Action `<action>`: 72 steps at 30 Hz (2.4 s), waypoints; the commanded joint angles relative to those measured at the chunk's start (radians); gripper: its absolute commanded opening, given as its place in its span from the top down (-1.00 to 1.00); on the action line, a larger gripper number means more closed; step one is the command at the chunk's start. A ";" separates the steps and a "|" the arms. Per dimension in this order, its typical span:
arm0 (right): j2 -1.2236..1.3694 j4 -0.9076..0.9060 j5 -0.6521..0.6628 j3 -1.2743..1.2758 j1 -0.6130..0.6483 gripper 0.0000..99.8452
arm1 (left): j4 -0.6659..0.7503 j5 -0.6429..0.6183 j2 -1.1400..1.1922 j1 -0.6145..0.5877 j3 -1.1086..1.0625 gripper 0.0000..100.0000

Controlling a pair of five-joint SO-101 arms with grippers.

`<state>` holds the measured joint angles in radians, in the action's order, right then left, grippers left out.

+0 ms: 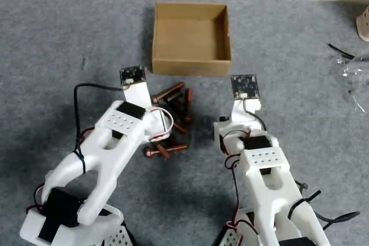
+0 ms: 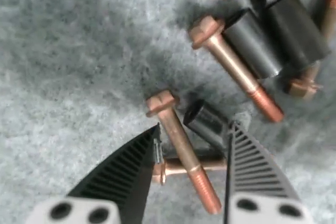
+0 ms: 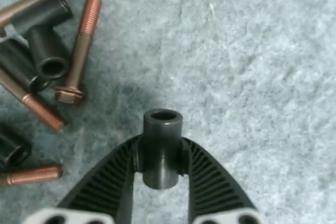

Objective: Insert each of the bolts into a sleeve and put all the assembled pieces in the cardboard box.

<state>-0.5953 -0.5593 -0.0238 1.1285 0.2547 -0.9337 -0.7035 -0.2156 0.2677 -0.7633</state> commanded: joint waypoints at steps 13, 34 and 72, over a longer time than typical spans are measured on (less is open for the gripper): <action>-0.028 0.033 0.017 -0.004 -0.010 0.99 | 0.015 -0.032 0.165 0.008 0.039 0.60; -0.028 0.033 0.017 -0.004 -0.012 0.99 | -0.186 -0.026 0.291 -0.062 0.252 0.95; -0.028 0.033 0.017 -0.004 -0.012 0.99 | -0.028 0.242 -0.443 -0.074 -0.131 0.99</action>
<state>-0.5953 -0.5593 -0.0176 1.1301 0.2547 -1.0871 -0.4718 -0.4657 0.2048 -0.7833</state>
